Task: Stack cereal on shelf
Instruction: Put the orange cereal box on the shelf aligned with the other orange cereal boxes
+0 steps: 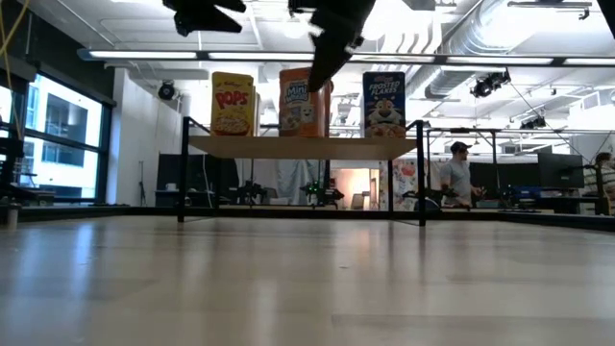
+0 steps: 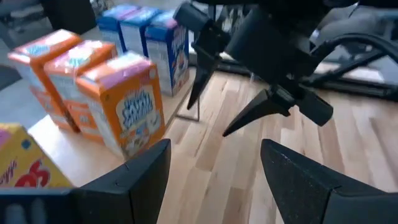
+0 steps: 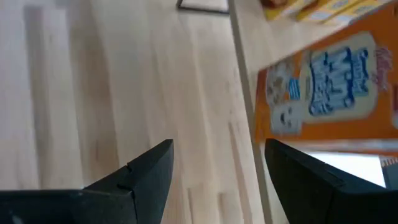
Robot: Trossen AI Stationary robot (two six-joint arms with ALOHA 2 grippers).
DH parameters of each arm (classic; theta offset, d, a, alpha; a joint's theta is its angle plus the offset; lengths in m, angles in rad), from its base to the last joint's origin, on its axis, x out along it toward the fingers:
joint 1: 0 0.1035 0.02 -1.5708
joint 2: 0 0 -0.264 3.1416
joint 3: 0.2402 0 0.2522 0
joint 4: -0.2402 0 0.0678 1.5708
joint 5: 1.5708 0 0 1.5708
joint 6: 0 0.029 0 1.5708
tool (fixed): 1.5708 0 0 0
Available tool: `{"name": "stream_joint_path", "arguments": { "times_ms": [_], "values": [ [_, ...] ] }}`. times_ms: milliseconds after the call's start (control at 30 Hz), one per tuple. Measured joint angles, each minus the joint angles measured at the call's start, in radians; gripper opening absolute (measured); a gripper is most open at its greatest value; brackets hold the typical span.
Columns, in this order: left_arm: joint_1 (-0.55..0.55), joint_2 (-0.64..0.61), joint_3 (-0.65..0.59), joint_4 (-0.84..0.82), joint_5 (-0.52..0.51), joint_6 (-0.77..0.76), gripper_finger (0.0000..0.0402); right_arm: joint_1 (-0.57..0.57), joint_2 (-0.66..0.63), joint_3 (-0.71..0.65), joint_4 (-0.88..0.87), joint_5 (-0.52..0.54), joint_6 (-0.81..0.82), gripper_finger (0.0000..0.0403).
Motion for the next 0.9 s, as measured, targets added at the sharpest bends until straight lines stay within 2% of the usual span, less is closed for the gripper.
{"name": "stream_joint_path", "arguments": {
  "times_ms": [133, 300, 500, 900],
  "values": [
    [0.000, 0.000, 0.000, -0.061, -0.001, 0.025, 0.0241, -0.004, 0.000, -0.096, 0.169, 0.061, 0.010, 0.0245],
    [0.000, 0.000, 0.000, -0.089, -0.002, 0.034, 0.0241, -0.032, 0.000, -0.159, 0.327, 0.083, 0.010, 0.0245],
    [0.000, 0.000, 0.000, -0.089, -0.004, 0.035, 0.0241, -0.063, 0.000, -0.162, 0.334, 0.159, 0.032, 0.0245],
    [0.000, 0.000, 0.000, -0.079, -0.006, 0.035, 0.0241, -0.045, 0.000, -0.155, 0.301, 0.153, 0.023, 0.0245]
  ]
}}
